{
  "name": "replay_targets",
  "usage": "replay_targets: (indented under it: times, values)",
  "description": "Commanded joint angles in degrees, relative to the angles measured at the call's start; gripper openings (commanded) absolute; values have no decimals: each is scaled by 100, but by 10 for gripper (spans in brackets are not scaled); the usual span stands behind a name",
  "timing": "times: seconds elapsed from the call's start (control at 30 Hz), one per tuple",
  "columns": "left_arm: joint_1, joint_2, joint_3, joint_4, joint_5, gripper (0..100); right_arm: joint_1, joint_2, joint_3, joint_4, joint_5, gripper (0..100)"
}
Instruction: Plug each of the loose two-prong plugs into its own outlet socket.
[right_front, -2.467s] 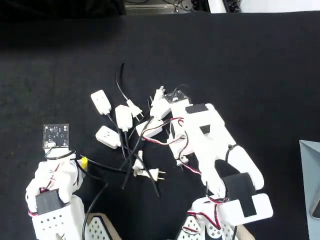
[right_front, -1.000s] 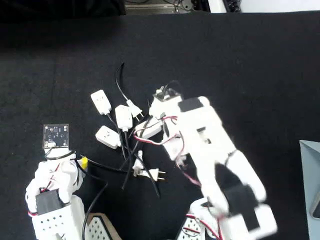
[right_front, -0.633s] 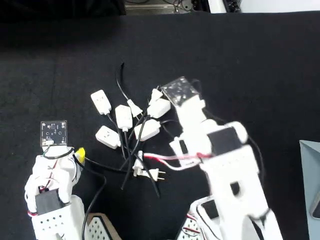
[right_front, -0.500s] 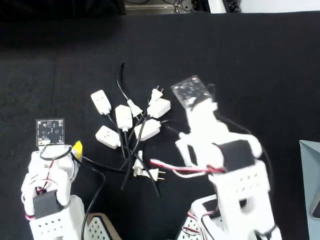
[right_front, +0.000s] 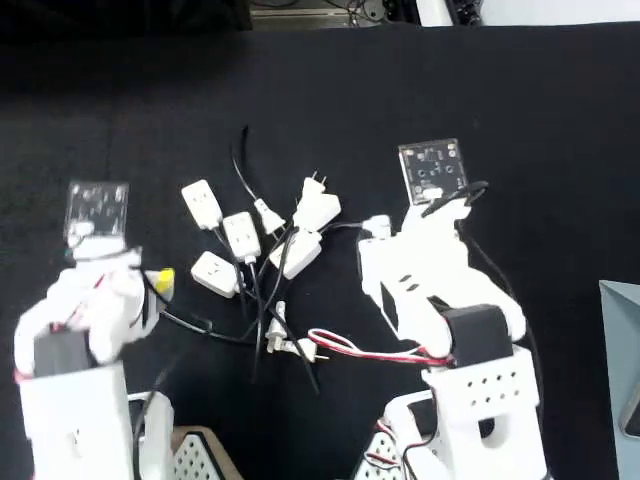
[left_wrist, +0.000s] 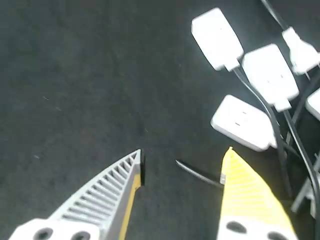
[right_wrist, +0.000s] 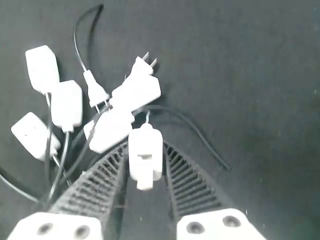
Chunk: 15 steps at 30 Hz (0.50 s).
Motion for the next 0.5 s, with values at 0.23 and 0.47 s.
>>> replay_targets:
  times: [0.23, 0.47]
  values:
    - [1130, 1741, -1587, 44, 70, 262, 1266, -1516, -180, -211, 167, 12]
    - [2220, 2127, -1771, -185, 105, 262, 1881, -2053, -119, -193, 141, 12]
